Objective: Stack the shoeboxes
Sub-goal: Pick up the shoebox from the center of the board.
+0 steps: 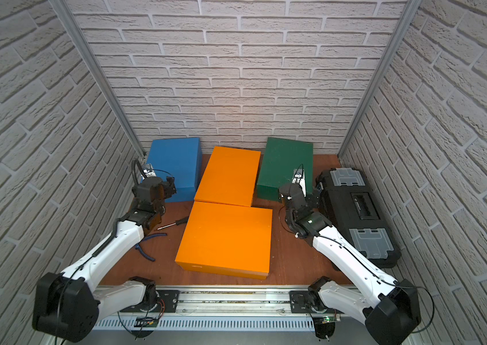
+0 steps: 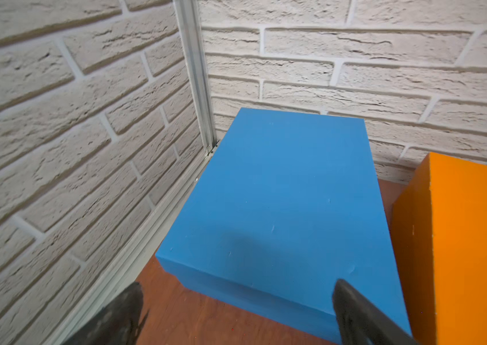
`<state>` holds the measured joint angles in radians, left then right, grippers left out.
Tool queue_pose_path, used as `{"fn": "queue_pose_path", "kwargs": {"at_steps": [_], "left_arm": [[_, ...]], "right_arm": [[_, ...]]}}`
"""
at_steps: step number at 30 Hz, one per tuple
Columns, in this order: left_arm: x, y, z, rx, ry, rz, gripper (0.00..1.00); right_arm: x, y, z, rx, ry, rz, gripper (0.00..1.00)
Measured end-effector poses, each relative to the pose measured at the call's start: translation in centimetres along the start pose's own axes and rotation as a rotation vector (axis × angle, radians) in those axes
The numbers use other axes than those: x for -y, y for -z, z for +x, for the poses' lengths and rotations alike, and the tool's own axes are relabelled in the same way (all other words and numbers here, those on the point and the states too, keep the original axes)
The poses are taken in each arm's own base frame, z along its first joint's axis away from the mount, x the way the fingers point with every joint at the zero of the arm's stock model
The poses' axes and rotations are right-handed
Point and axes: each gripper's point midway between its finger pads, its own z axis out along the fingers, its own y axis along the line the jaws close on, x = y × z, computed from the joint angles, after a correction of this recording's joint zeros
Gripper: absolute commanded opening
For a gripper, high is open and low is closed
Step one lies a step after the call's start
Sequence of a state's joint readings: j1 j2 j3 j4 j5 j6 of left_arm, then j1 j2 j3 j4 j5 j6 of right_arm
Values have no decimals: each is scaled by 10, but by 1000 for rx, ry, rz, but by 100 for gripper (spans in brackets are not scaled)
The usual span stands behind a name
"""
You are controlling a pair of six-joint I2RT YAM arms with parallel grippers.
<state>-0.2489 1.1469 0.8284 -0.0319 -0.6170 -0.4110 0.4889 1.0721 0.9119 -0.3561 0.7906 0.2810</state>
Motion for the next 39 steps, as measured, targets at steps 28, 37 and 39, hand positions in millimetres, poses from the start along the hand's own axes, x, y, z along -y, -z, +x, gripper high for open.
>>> {"fn": "queue_pose_path", "kwargs": {"at_steps": [28,37,39], "left_arm": [[28,95,104,-515,247,453,82],[56,120,162,-706,280,590,86],[62,124,165,-719,285,615,87]], "right_arm": [[-80,70,139,-560,-59,-634,98],[-102,73,160,-632,-204,-730,98],[-106,72,167,-658,-239,-743,98]]}}
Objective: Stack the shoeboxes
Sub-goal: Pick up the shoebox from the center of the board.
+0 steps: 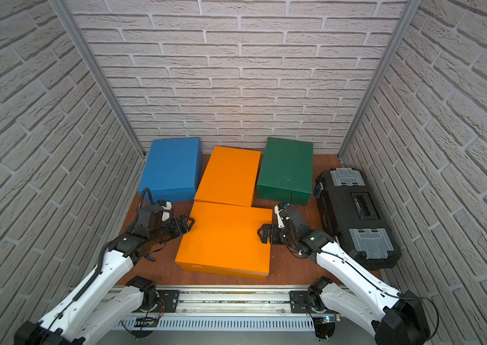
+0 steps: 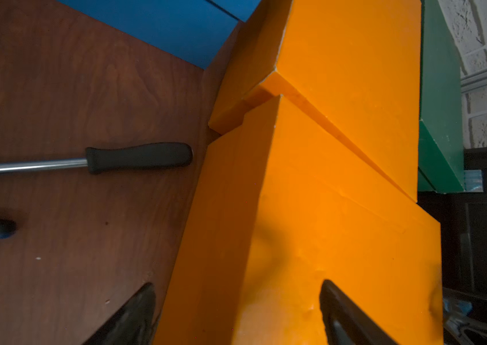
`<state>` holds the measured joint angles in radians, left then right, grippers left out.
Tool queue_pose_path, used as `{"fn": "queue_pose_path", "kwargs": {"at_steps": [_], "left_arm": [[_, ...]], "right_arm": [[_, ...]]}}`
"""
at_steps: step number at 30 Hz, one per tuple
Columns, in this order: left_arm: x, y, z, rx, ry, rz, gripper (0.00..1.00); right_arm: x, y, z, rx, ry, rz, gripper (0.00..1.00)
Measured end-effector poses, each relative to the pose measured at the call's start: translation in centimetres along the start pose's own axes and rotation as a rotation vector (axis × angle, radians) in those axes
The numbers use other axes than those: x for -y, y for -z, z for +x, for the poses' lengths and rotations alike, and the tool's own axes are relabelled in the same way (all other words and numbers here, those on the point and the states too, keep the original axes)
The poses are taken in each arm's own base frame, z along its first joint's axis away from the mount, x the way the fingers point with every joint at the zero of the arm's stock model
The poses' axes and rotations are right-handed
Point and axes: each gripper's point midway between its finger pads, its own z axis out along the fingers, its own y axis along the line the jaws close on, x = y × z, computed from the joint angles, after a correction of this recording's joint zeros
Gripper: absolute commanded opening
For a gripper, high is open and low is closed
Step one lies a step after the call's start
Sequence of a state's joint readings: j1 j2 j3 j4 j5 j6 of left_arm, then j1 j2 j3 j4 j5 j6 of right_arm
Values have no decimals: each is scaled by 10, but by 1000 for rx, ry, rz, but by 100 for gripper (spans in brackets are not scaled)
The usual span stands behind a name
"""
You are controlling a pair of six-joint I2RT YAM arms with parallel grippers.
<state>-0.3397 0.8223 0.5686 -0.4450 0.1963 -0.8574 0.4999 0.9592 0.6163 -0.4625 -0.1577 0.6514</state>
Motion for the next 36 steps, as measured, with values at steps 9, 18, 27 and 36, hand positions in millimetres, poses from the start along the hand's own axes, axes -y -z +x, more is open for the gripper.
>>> {"fn": "queue_pose_path", "kwargs": {"at_steps": [9,18,27,36], "left_arm": [[10,-16,25,-43,19,70,87],[15,-26,31,-51,47,92,78],[22,-27,35,-39,40,90,67],[33,-23,41,-25,3,68,63]], "right_arm": [[-1,-16,2,-13,-103,-79,98],[-7,-21,6,-17,-157,-149,90],[0,-14,5,8,-212,-133,70],[3,1,14,-1,-240,-113,62]]}}
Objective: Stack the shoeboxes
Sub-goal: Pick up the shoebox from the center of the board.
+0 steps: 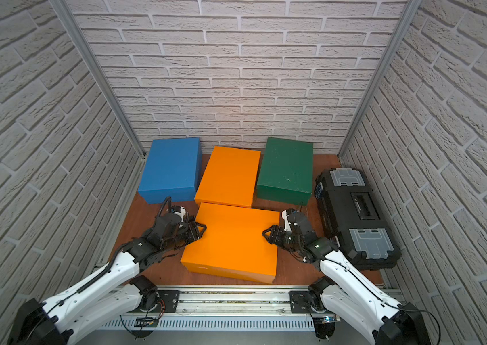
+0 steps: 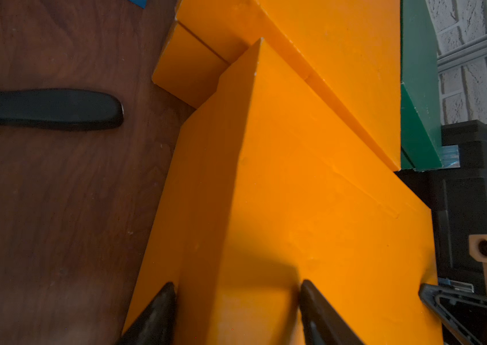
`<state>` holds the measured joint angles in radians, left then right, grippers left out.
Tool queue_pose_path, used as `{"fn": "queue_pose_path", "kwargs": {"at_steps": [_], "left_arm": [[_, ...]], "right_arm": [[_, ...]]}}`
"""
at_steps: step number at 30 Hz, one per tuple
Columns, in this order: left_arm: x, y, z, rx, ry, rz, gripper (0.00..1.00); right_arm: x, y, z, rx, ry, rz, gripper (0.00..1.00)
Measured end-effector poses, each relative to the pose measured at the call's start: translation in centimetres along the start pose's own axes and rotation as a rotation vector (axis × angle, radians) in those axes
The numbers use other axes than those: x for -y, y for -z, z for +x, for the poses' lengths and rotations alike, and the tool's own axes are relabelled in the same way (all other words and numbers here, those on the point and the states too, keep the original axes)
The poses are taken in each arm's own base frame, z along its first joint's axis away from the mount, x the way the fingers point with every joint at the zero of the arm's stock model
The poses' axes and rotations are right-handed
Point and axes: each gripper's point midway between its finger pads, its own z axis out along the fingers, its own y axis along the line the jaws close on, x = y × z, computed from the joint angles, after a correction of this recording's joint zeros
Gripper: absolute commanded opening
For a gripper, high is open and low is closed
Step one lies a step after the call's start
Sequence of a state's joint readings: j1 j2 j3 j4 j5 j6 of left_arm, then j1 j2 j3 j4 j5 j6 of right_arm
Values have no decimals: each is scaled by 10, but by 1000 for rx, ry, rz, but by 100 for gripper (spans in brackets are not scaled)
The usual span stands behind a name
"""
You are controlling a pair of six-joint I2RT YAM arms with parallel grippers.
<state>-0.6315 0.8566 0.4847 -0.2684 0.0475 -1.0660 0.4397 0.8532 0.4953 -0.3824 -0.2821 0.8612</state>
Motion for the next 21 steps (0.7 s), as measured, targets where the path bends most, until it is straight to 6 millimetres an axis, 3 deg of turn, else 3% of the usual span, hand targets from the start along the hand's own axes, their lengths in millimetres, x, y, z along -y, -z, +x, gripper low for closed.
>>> {"fn": "queue_pose_path", "kwargs": {"at_steps": [6,21], "left_arm": [[1,4,0,10,-16,-33,63],[13,25,-1,24,-68,-71,58]], "right_arm": [[-8,9,-3,12,16,11,51],[-30,35,-10,21,61,41,49]]}}
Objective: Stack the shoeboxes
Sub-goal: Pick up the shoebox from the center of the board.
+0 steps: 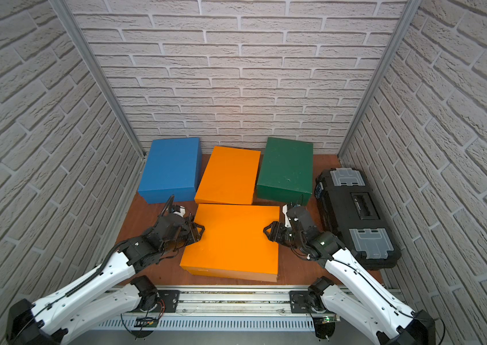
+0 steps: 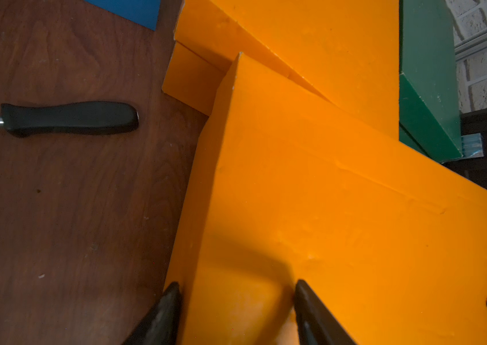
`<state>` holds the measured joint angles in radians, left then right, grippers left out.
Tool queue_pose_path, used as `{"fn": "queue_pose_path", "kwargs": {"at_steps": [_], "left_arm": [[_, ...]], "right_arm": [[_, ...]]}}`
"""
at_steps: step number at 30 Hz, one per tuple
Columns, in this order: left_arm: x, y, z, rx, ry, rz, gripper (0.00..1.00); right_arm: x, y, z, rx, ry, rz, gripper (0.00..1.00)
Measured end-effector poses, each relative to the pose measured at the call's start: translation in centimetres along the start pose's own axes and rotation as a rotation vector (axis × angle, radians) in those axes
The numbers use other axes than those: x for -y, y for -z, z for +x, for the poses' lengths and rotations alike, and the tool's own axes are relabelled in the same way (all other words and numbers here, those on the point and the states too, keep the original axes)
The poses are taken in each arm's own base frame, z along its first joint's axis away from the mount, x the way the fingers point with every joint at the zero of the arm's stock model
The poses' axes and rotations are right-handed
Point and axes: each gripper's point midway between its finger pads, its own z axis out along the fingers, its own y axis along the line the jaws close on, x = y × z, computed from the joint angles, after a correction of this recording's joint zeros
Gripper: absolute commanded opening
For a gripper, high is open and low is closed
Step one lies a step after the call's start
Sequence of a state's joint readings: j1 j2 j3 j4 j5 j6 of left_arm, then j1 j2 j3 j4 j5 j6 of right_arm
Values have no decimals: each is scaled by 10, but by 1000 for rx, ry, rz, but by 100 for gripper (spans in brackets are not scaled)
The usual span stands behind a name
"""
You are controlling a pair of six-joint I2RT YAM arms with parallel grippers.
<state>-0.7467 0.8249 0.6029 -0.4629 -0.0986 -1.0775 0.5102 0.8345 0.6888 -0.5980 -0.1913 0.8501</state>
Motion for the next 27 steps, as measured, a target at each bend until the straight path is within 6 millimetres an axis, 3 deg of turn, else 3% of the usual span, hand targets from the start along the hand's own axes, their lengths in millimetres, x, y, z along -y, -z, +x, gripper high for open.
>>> {"fn": "queue_pose_path", "kwargs": {"at_steps": [15,27], "left_arm": [[25,37,-34,101,-35,10,57],[48,79,-85,237,-147,-45,56]], "right_arm": [[-28,23,-21,66,17,-57,43],[-76,38,-64,124,58,-98,42]]}}
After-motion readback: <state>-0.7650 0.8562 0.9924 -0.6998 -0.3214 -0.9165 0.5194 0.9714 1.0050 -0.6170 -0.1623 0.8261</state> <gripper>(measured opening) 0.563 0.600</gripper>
